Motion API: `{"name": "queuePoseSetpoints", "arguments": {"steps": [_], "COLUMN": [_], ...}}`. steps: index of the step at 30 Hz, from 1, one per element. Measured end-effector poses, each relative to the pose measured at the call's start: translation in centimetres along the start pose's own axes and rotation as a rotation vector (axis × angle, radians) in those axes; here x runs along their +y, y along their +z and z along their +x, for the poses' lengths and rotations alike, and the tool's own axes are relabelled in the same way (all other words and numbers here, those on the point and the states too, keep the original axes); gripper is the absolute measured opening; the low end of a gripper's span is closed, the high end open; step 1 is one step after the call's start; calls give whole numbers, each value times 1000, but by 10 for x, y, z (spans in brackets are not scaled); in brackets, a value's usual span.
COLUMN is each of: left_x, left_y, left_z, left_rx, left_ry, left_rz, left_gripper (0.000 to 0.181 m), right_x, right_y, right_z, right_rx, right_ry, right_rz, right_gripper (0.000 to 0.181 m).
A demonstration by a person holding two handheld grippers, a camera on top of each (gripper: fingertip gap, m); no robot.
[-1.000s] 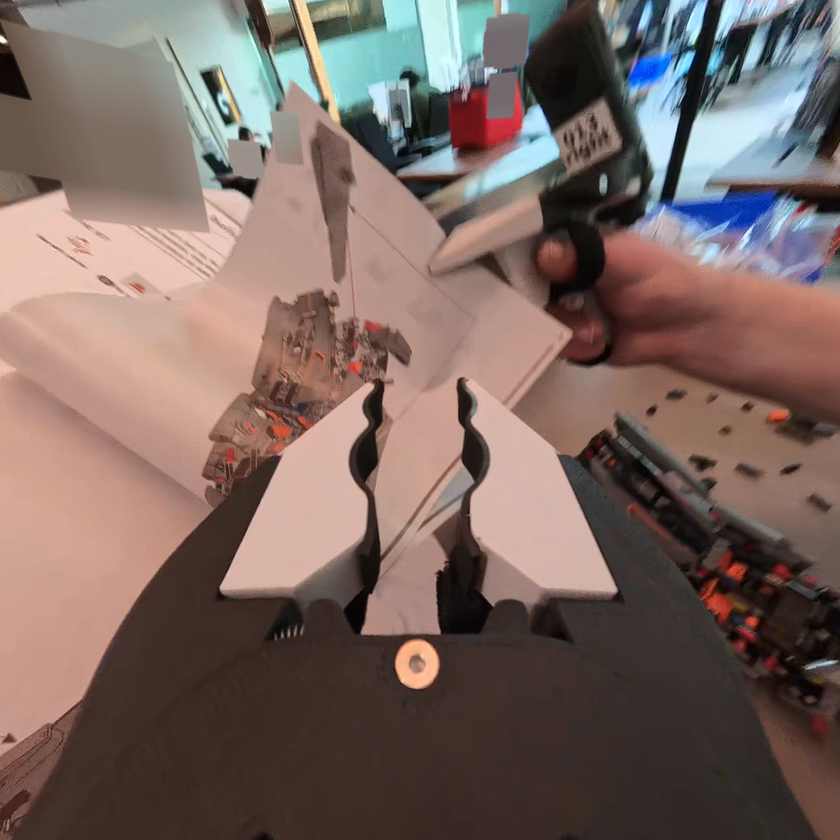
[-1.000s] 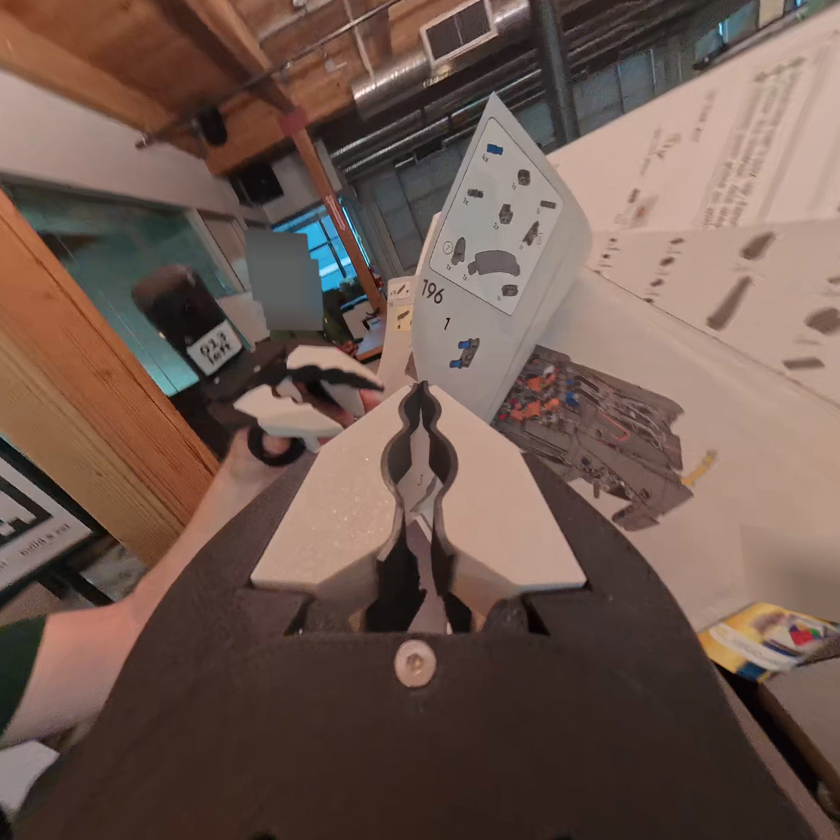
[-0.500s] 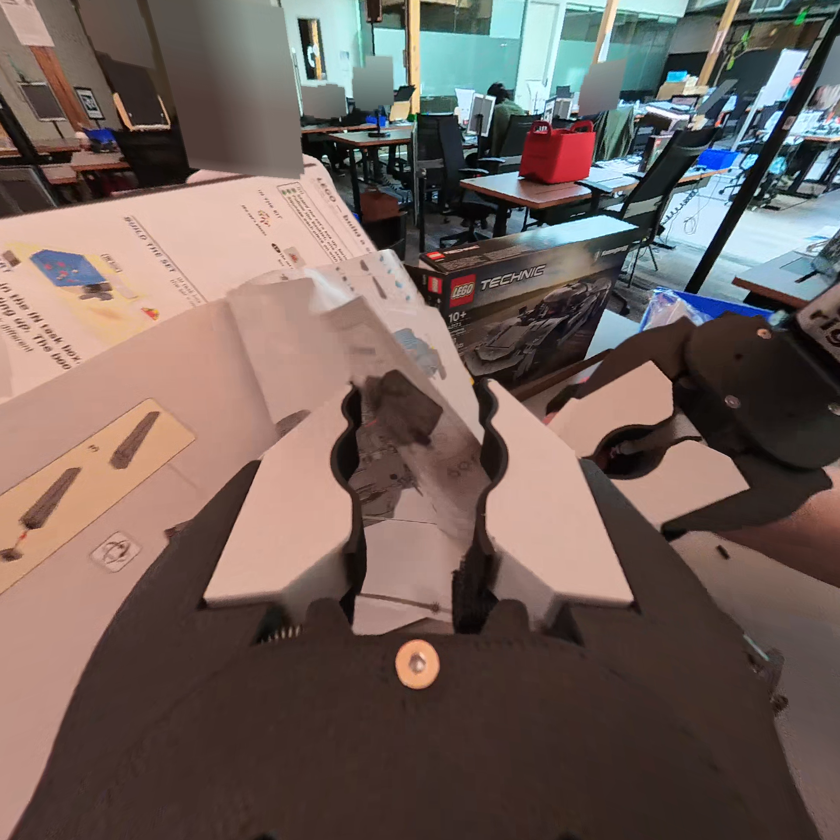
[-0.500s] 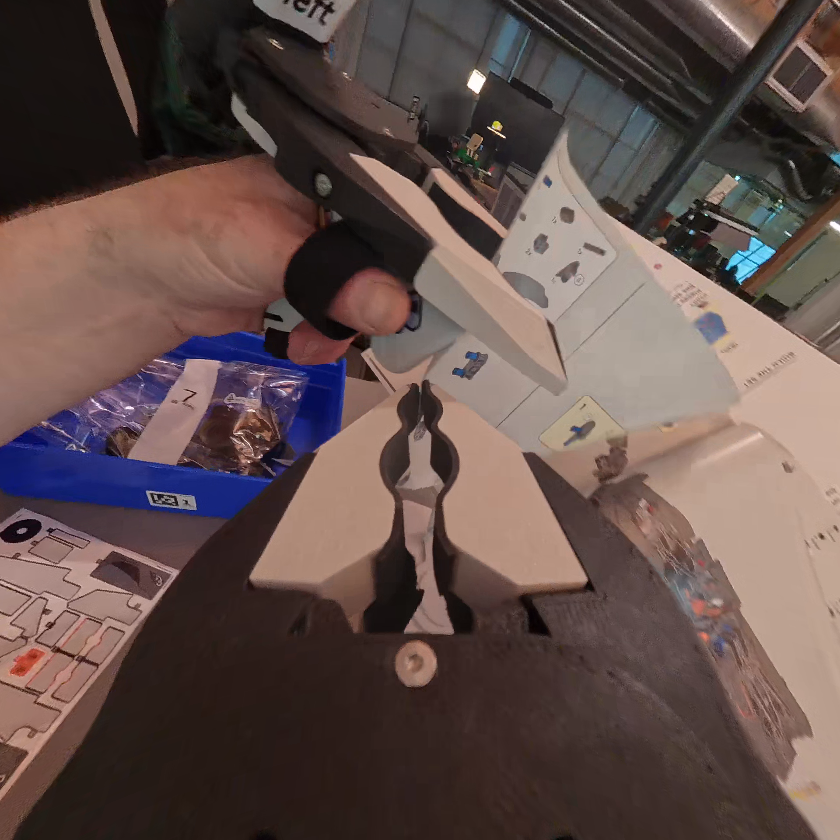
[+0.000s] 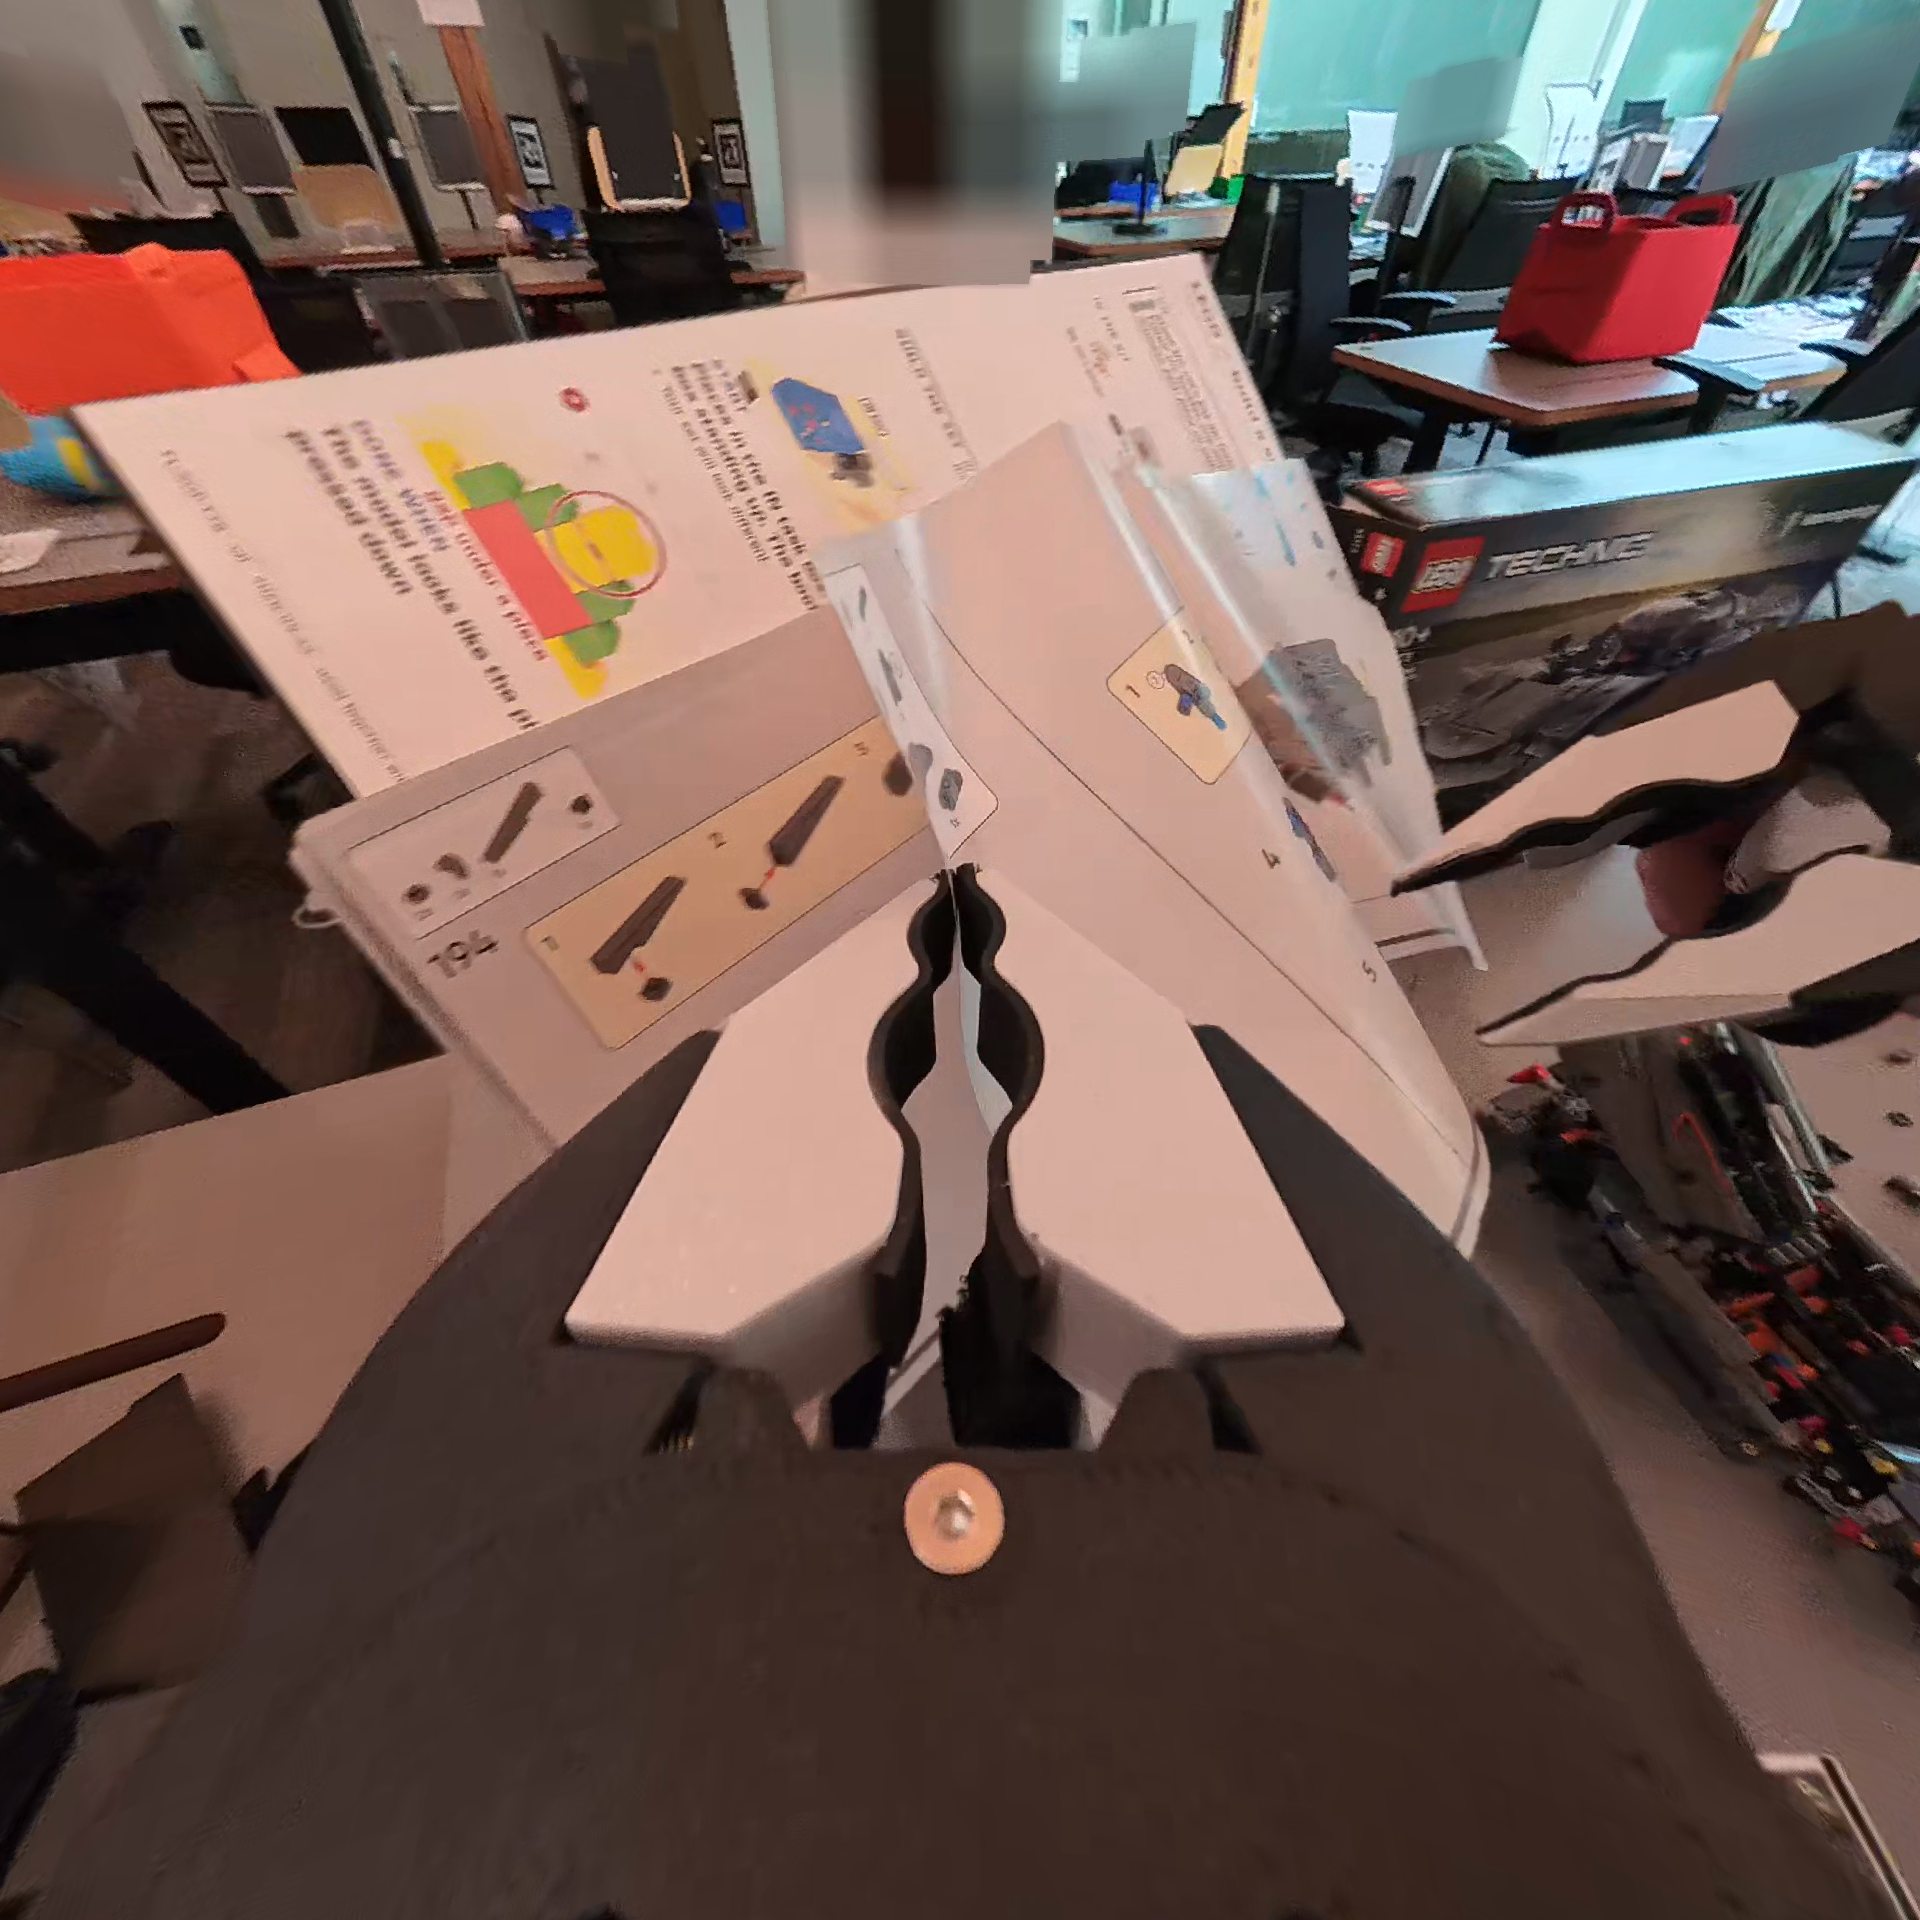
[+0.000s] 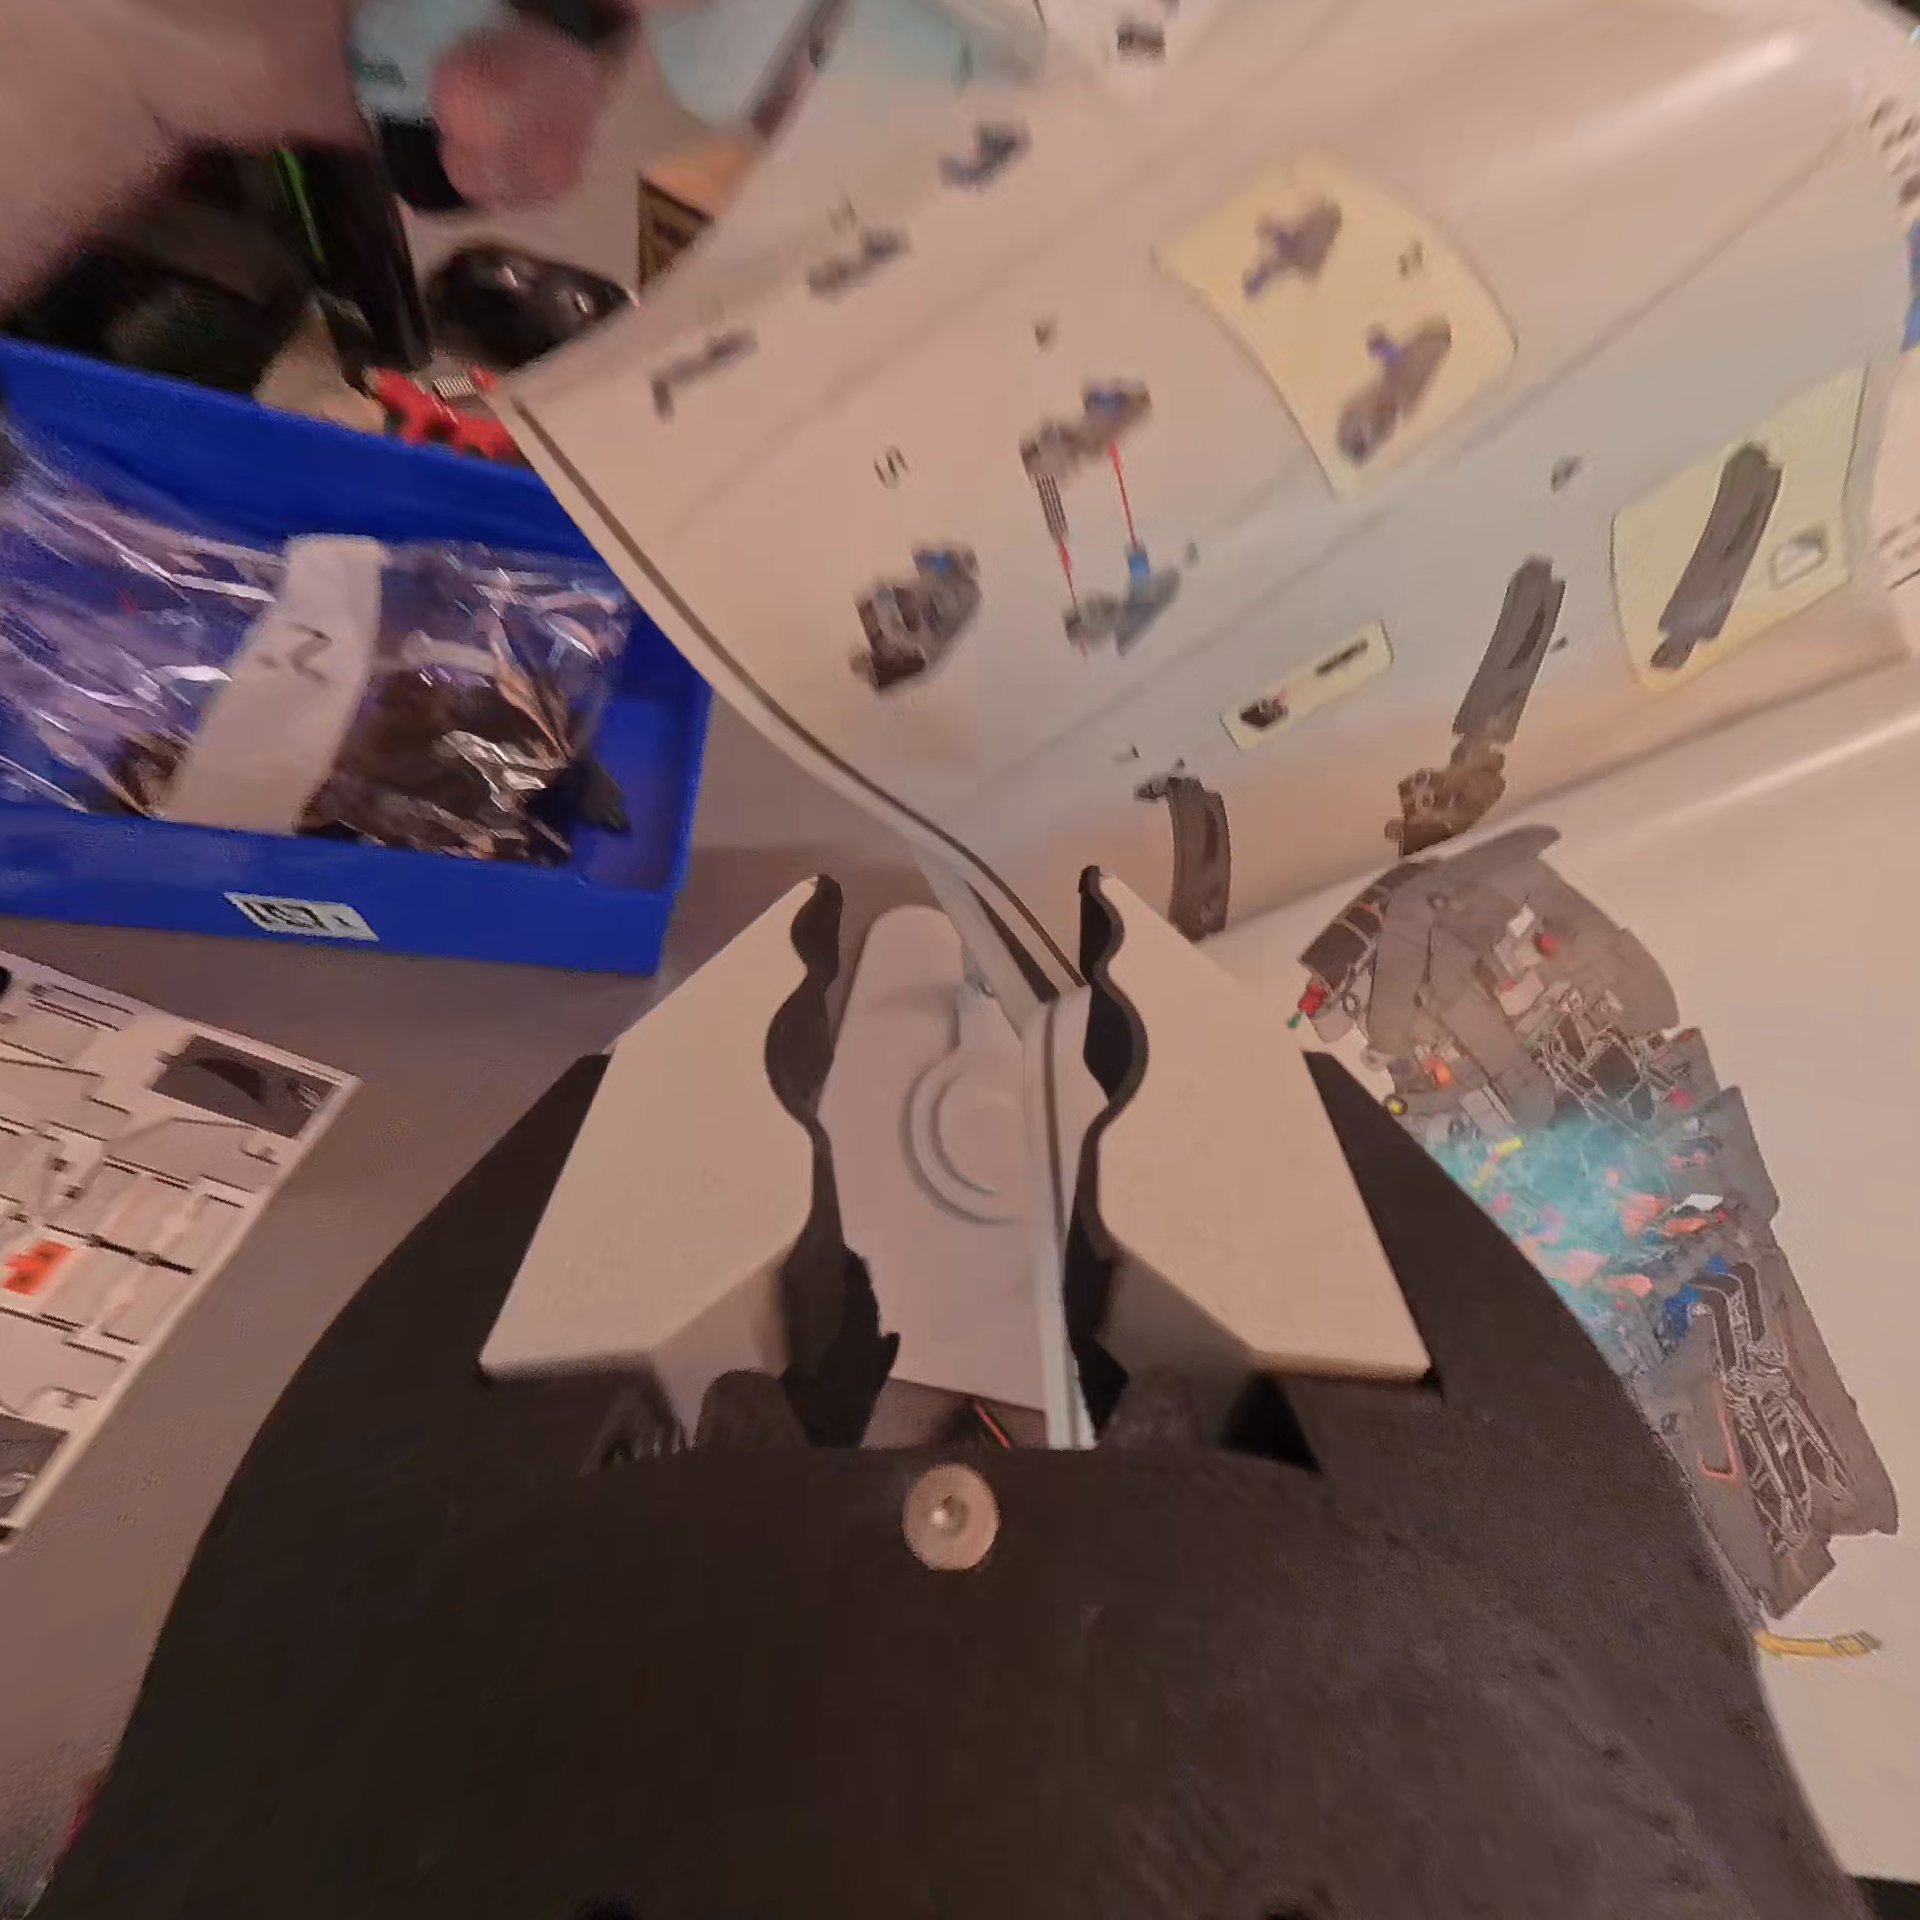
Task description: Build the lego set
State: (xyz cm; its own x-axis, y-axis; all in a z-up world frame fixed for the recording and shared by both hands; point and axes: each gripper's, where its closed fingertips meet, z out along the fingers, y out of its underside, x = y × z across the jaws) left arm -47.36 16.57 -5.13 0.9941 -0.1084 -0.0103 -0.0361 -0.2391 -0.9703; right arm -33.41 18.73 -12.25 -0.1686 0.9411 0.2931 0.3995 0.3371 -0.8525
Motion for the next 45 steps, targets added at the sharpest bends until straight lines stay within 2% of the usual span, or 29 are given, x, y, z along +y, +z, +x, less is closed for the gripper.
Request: {"name": "queuePoseSetpoints", "arguments": {"steps": [1,3,6,9,14,18,19,21,24,26,27,30,33,36,38,39,40,41,45], "left_x": [4,9,16,29,31,36,35,29,-5,-36,-46,-42,-7,24,37,44,45,48,56], "left_y": [-2,-6,-6,1,11,16,14,5,-27,-45,-42,6,73,130,155,165,172,179,192], "left_z": [-12,-32,-44,-58,-66,-75,-81,-88,-89,-65,-43,40,99,113,130,132,132,133,140], "left_rx": [-27,-67,-47,-97,-121,-167,-210,-299,-487,-579,-548,-305,-176,-226,-162,-172,-197,-198,-153], "left_ry": [-8,-15,-3,38,82,100,110,161,244,393,444,543,626,732,709,733,777,802,851], "left_rz": [-11,-16,-4,-51,-37,-53,-45,-27,98,186,202,146,12,-96,-105,-132,-133,-141,-210], "left_gripper": [0,0,0,0,0,0,8,26,48,49,47,33,24,12,4,0,0,0,0], "right_x": [11,33,43,52,98,100,99,99,100,102,102,103,105,108,111,112,115,119,132], "right_y": [7,19,20,11,6,6,6,6,4,3,2,1,0,-4,-9,-14,-19,-25,-35], "right_z": [7,25,42,54,86,94,94,94,93,92,92,90,89,88,89,90,88,84,62], "right_rx": [13,51,49,62,157,150,138,122,97,87,84,72,73,87,99,105,100,89,22], "right_ry": [-8,11,61,77,59,79,88,92,111,116,118,147,157,163,174,184,200,215,232], "right_rz": [-42,-120,-110,-127,-302,-294,-295,-293,-276,-269,-263,-237,-228,-243,-252,-257,-276,-306,-353], "right_gripper": [45,40,24,28,31,17,18,18,19,20,20,23,23,23,23,26,41,44,40]}}
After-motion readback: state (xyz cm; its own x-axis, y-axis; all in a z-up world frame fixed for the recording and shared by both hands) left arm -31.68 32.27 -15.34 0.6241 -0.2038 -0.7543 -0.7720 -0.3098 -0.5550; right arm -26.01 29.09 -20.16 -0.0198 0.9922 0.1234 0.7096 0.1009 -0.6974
